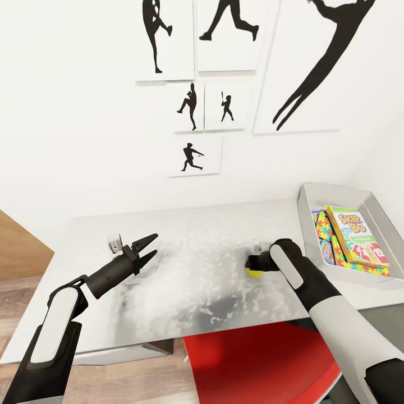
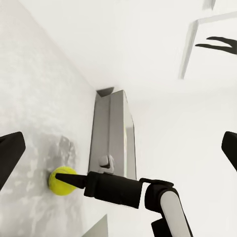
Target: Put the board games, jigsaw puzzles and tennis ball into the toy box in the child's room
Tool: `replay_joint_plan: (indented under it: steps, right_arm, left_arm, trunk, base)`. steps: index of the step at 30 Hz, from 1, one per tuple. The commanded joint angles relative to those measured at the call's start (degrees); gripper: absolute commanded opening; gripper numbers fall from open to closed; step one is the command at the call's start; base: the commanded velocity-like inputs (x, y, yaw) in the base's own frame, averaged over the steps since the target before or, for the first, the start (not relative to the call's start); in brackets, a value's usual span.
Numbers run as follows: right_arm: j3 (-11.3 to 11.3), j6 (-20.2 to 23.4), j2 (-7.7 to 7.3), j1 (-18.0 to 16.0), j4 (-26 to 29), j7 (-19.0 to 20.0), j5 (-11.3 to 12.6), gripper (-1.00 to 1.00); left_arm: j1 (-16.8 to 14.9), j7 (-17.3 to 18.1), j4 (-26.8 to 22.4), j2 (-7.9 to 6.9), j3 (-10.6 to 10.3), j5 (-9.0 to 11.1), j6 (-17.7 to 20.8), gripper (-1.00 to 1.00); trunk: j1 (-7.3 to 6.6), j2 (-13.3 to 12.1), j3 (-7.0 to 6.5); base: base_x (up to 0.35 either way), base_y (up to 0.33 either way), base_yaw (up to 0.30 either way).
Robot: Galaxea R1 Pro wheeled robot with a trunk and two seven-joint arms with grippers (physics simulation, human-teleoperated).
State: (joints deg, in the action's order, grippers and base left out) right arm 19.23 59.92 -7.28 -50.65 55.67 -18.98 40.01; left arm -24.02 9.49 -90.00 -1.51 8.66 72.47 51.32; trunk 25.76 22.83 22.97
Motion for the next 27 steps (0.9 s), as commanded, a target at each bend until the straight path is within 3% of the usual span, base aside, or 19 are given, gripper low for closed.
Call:
replay_joint_plan:
  steps: [1,27]
  right_arm:
    - [0.2,0.1,-0.05,-0.1,0.1,-0.6,0.7,-1.00]
    - [-0.2,0.1,-0.12,-0.1,0.1,-0.7,0.6,-1.00]
  left_arm:
    - [0.0,0.4,0.0,0.01,0.1,-0.3,0.3,1.00]
    - [-0.1,0.4,-0.3,-0.05,0.1,-0.3,0.3,1.00]
  trunk:
    - [0.03,0.1,0.09]
    - [0.03,0.1,0.09]
  base:
    - [0.000,0.000,0.000]
    - [0.000,0.000,0.000]
